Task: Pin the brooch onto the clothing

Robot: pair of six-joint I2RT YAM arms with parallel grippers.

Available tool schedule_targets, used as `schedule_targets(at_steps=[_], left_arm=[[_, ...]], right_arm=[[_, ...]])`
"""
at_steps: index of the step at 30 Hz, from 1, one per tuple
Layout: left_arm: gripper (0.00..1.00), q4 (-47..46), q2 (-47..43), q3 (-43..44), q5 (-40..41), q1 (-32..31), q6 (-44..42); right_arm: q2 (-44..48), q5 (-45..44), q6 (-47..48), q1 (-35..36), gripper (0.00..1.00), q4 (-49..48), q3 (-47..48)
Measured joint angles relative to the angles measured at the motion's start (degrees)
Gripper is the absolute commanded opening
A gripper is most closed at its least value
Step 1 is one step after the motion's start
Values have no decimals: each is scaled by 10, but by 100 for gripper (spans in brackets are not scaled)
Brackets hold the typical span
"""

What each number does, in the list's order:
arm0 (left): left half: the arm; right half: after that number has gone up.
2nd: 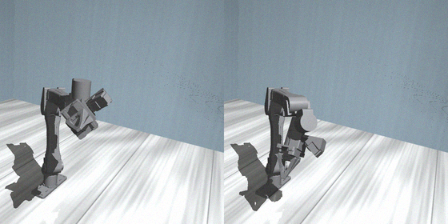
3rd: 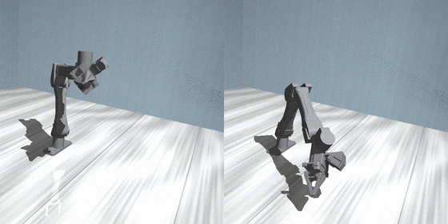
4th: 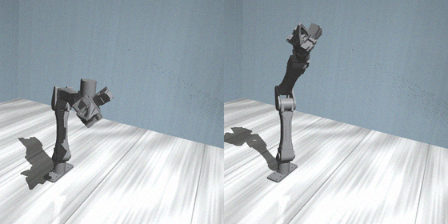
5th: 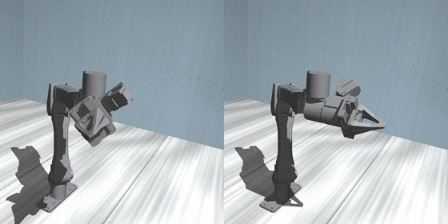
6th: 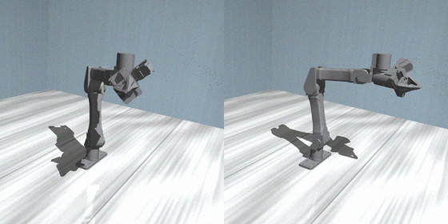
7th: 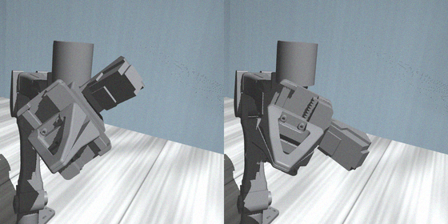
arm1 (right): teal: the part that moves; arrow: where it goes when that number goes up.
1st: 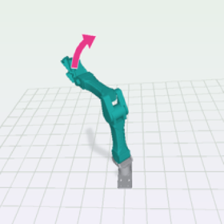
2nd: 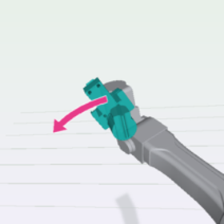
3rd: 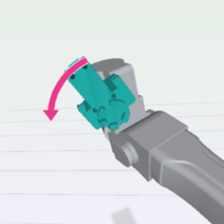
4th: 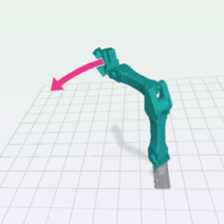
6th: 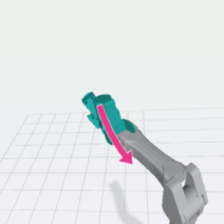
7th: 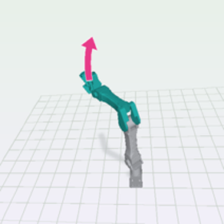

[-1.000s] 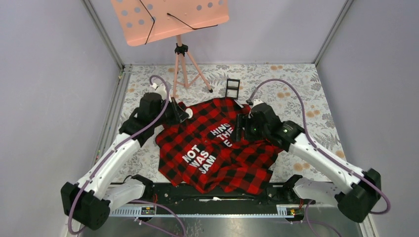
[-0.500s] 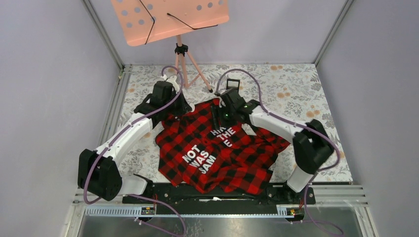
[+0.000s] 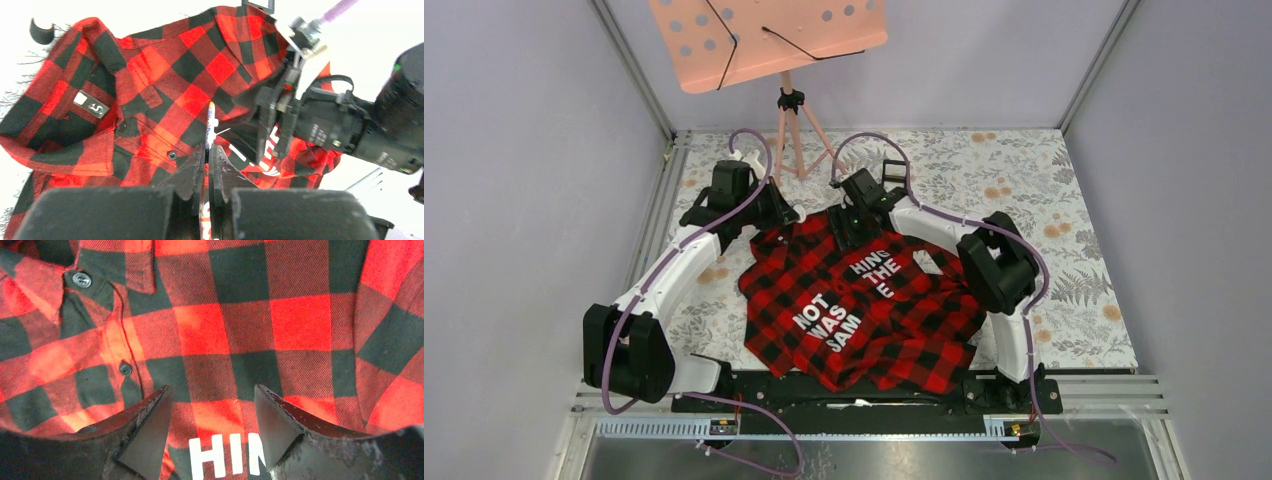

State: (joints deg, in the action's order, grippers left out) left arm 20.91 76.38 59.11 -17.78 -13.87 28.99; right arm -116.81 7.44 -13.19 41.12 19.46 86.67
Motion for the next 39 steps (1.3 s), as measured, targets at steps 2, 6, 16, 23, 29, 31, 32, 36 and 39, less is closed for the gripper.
schedule_targets(at_steps=[2,6,16,23,29,31,32,36,39], left_arm=[[0,0,0,0,-11,0,0],[0,0,7,0,-26,0,0],[0,0,10,0,-35,0,0],[0,0,10,0,-43,0,2],[0,0,12,0,-43,0,8],[0,0,14,0,-35,-1,11],[0,-1,14,-2,-29,-1,16],[0,-48,10,-44,5,-14,51],[0,-70,8,-92,46,-44,79]], right_arm=[[-20,-8,12,0,68,15,24],[-56,-10,27,-2,69,41,64],[-89,-20,44,-7,44,84,92],[-89,-24,43,-8,7,86,90],[-89,-25,39,-8,0,77,81],[-83,-25,36,-9,0,69,72],[-77,-25,33,-9,0,62,63],[-46,-23,17,-12,0,45,27],[-27,-18,5,-16,0,35,16]])
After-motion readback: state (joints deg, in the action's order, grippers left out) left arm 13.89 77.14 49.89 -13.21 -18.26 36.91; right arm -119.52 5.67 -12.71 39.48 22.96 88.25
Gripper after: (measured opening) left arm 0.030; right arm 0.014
